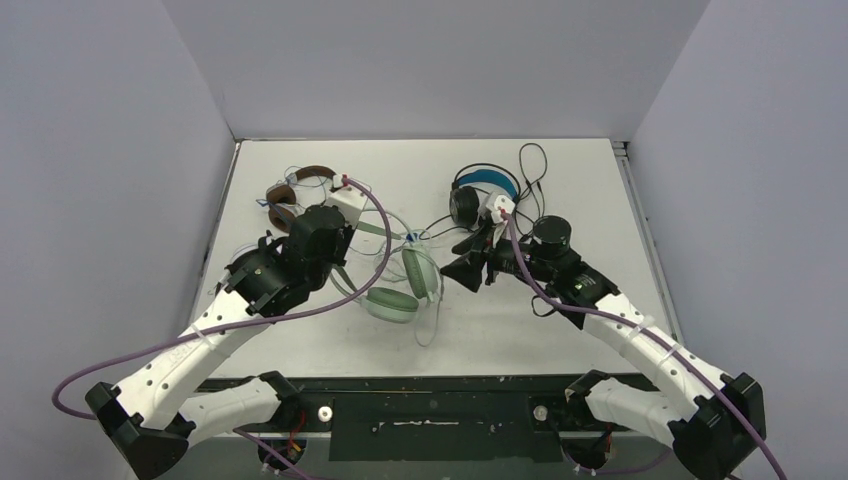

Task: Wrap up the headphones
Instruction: Straighten the headphones cable.

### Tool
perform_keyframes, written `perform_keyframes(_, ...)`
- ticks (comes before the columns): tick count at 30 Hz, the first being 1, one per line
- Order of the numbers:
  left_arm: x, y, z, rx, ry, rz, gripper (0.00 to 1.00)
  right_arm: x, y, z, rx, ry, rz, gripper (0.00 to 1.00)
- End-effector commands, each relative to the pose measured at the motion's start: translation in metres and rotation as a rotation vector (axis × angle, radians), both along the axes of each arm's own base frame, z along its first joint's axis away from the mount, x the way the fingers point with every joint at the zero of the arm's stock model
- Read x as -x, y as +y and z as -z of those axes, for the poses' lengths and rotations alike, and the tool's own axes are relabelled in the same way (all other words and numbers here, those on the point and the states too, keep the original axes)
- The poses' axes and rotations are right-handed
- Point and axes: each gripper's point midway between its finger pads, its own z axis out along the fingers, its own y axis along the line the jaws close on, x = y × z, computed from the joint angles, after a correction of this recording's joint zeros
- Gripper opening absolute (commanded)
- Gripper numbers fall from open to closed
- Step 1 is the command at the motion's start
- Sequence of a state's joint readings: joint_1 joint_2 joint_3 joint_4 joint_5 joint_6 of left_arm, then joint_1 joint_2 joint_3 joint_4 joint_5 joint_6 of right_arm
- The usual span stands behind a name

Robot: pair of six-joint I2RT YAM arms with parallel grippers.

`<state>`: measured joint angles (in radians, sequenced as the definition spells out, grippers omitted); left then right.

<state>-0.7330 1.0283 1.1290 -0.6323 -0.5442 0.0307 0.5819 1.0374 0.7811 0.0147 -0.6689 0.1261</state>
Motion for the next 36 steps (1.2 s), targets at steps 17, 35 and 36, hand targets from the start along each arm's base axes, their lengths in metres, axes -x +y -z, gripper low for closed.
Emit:
perform_keyframes(17, -0.008, -0.017, -0.054, 0.115, -0.159, 0.079, 0.0, 0.023, 0.027, -0.025, -0.017, -0.095, -0.138, 0.59)
perform_keyframes(35, -0.026, -0.005, -0.043, 0.053, -0.162, -0.056, 0.0, 0.037, 0.032, -0.039, -0.083, -0.069, -0.207, 0.0)
perform_keyframes(36, -0.028, -0.002, -0.042, 0.051, -0.159, -0.088, 0.0, 0.04, 0.033, -0.042, -0.099, -0.069, -0.219, 0.0)
